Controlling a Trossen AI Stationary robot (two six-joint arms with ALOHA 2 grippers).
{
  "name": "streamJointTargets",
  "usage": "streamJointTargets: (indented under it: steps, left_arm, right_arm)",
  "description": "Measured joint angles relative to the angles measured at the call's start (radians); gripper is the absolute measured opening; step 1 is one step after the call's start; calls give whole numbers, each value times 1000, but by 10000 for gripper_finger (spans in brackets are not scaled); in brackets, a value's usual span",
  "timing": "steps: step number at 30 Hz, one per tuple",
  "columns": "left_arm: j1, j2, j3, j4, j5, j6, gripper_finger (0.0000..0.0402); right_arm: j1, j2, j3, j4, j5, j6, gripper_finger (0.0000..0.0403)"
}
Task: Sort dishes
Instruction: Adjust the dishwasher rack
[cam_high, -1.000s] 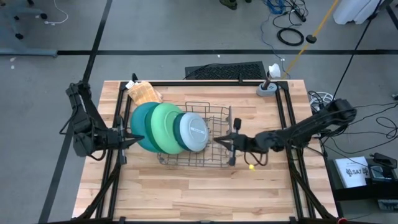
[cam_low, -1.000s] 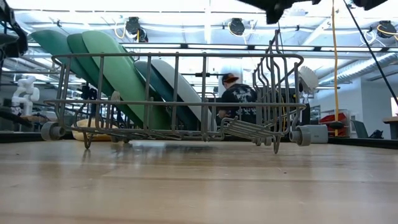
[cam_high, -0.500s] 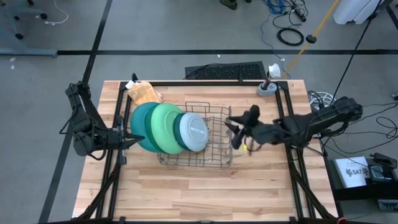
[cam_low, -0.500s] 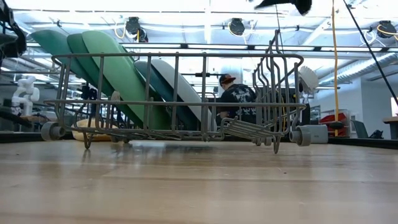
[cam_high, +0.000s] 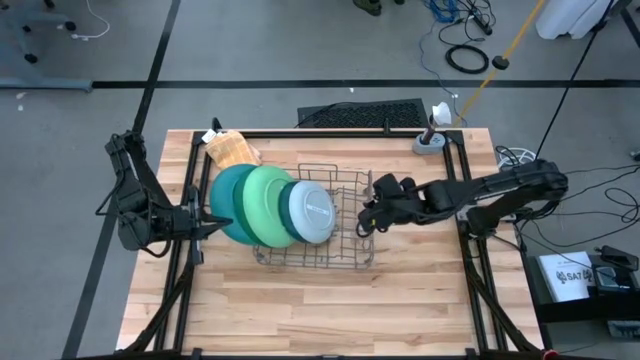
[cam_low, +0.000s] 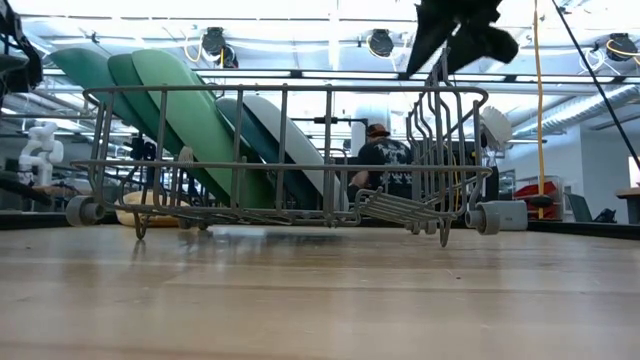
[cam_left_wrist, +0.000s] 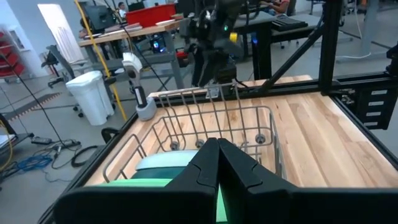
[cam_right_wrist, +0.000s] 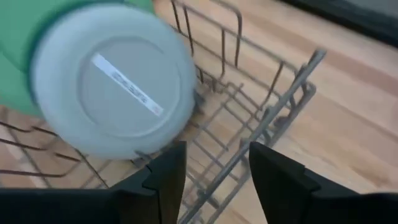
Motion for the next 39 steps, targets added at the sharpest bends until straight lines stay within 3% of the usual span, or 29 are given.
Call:
streamJointTargets:
  steps: [8,13,23,29,39]
  left_arm:
    - [0,0,0,1,0,0,8]
    - [0,0,0,-1,0,3,8]
    - [0,0,0,-2,0,3,8]
    - [0,0,0,-2,0,2,8]
    - [0,0,0,-3,0,1,8]
  right_arm:
    - [-46,59,1,-69,-24,58,156]
    - [-63,60,1,-58,-58,9,149]
    - [-66,60,2,-69,-31,31,30]
    - [-51,61,0,-131,-38,44,29]
    - [-9,51,0,-312,-11,239,13]
